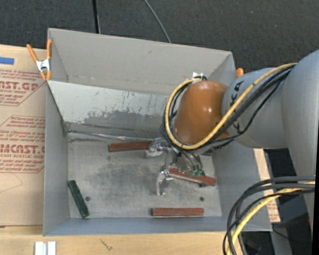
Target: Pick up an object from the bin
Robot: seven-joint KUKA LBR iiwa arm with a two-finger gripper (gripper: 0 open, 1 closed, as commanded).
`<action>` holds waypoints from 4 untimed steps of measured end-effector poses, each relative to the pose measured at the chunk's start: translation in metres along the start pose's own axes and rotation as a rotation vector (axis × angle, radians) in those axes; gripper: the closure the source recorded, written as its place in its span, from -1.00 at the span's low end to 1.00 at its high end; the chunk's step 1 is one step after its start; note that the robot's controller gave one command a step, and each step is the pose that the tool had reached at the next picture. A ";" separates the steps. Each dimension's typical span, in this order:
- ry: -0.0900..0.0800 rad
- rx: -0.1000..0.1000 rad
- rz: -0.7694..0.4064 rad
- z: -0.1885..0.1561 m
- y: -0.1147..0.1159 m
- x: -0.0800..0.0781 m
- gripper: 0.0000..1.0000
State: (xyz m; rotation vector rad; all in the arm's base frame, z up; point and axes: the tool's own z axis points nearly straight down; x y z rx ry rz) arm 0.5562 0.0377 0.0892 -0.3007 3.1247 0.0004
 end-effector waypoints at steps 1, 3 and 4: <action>-0.008 -0.001 -0.116 0.013 -0.033 0.020 -1.00; -0.014 -0.001 -0.010 0.011 -0.058 0.009 1.00; -0.001 0.000 -0.018 -0.118 -0.054 0.004 1.00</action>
Offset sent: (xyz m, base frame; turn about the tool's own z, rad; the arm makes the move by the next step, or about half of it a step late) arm -0.0022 -0.0608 -0.0155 -0.0097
